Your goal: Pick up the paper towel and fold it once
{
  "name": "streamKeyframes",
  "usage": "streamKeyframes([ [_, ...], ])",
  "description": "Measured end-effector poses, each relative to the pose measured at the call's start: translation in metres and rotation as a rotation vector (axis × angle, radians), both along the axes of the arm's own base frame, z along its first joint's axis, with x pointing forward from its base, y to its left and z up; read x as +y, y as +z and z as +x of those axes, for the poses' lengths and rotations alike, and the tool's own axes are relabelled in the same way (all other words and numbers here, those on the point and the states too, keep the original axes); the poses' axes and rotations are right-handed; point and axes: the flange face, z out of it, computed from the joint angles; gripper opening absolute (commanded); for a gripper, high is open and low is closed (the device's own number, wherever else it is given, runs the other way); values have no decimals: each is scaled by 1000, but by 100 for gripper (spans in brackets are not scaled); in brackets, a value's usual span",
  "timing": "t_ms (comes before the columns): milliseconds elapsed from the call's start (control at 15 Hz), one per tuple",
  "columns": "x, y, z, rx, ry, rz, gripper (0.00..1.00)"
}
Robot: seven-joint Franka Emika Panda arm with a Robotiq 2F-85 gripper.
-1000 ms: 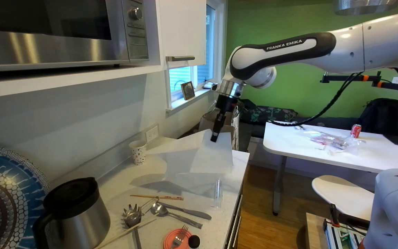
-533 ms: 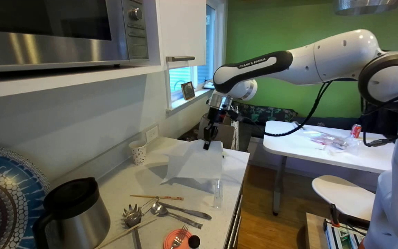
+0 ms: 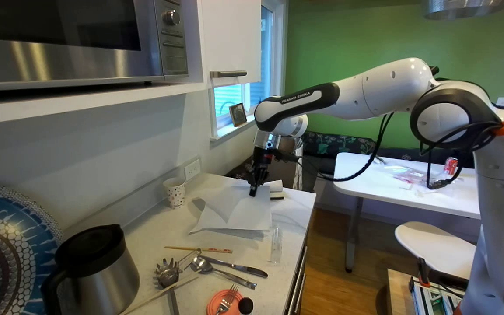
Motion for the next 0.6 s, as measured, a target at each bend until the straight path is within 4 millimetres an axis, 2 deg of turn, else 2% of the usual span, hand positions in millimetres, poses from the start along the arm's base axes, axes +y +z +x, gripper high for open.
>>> streamKeyframes([
  [333, 27, -15, 20, 0, 28, -78, 0],
  [600, 30, -32, 33, 13, -12, -184, 0],
])
